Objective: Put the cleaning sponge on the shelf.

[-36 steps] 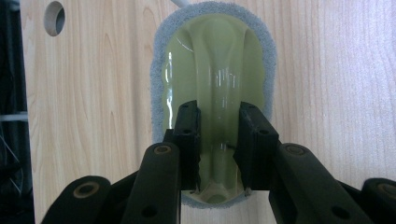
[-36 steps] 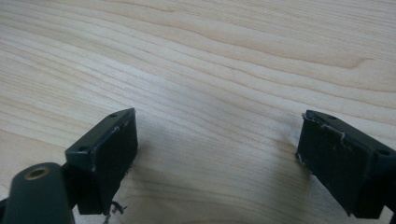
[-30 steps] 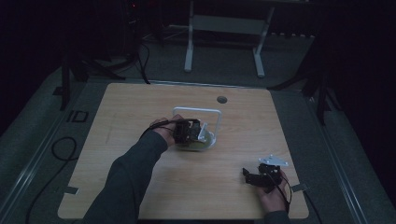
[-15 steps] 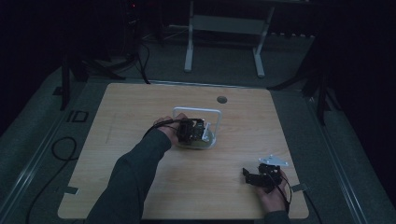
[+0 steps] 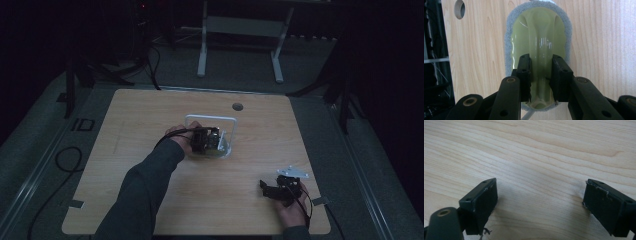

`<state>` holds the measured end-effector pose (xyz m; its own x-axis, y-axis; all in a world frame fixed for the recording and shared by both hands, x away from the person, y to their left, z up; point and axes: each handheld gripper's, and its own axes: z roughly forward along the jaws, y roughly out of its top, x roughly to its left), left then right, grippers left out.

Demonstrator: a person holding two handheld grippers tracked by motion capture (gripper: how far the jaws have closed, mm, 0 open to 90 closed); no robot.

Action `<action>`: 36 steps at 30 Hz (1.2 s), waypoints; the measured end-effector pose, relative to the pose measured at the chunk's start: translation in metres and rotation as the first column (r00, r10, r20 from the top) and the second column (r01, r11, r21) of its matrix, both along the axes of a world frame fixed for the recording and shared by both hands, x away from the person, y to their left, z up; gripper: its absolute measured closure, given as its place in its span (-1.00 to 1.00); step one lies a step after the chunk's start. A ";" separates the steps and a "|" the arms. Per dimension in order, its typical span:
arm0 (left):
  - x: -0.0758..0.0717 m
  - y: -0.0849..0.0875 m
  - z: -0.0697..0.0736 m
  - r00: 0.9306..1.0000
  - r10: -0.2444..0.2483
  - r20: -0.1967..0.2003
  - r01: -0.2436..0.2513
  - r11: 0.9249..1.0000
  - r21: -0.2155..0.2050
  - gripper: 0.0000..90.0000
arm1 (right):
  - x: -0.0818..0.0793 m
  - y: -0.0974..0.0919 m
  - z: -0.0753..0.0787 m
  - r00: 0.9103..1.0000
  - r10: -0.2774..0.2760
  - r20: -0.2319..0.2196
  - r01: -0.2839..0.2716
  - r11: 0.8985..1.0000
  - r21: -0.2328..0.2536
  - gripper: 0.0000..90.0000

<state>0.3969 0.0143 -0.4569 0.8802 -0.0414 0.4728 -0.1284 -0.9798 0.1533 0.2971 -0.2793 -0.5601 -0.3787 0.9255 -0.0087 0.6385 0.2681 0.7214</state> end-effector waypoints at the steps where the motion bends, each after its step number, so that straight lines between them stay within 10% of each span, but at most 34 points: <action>1: 0.001 -0.001 -0.001 1.000 0.003 0.001 -0.003 1.000 -0.003 0.59 | 0.000 0.000 0.000 1.000 0.000 0.000 0.000 1.000 0.000 -0.74; 36: 0.015 -0.004 -0.013 0.998 0.033 0.048 -0.032 0.999 -0.008 0.52 | 0.000 0.000 0.000 1.000 -0.002 -0.002 0.002 1.000 0.002 -0.74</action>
